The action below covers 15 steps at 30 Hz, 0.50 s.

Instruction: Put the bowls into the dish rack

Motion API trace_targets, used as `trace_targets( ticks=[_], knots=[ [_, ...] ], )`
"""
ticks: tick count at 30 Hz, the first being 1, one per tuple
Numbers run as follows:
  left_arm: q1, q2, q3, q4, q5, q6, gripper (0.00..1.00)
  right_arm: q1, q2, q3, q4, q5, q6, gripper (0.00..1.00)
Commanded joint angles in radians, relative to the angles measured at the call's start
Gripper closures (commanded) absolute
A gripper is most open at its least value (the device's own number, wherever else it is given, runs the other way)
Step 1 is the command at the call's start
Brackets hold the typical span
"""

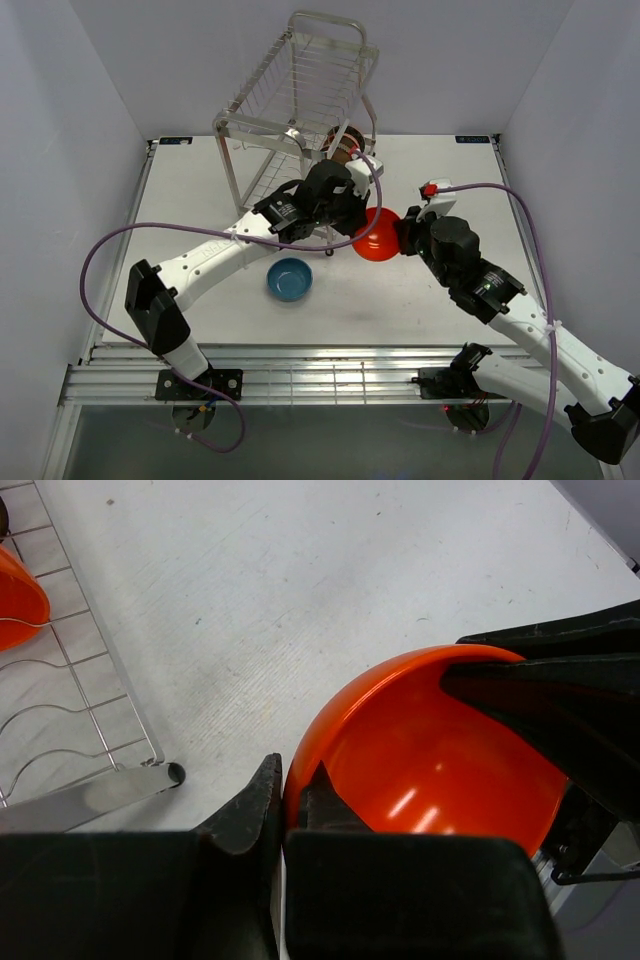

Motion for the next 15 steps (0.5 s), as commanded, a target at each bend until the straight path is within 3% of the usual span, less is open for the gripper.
trace_targets(
  ticks=[1, 3, 7, 8, 15],
  knots=[
    [0.003, -0.032, 0.047, 0.056, 0.033, -0.046, 1.0, -0.002, 0.005, 0.038, 0.034, -0.05, 0.041, 0.92],
    [0.005, -0.033, 0.051, 0.058, 0.035, -0.044, 1.0, -0.004, 0.01, 0.035, 0.034, -0.075, 0.048, 0.92],
    [0.005, -0.039, 0.07, 0.067, 0.001, -0.024, 0.84, -0.005, 0.028, 0.046, 0.041, -0.044, 0.026, 0.92],
    [0.005, -0.042, 0.073, 0.069, -0.007, -0.018, 0.74, -0.008, 0.028, 0.049, 0.039, -0.033, 0.02, 0.92],
    [0.003, -0.067, 0.088, 0.087, -0.087, 0.046, 0.43, -0.018, 0.013, 0.044, 0.039, -0.012, -0.003, 0.92]
  ],
)
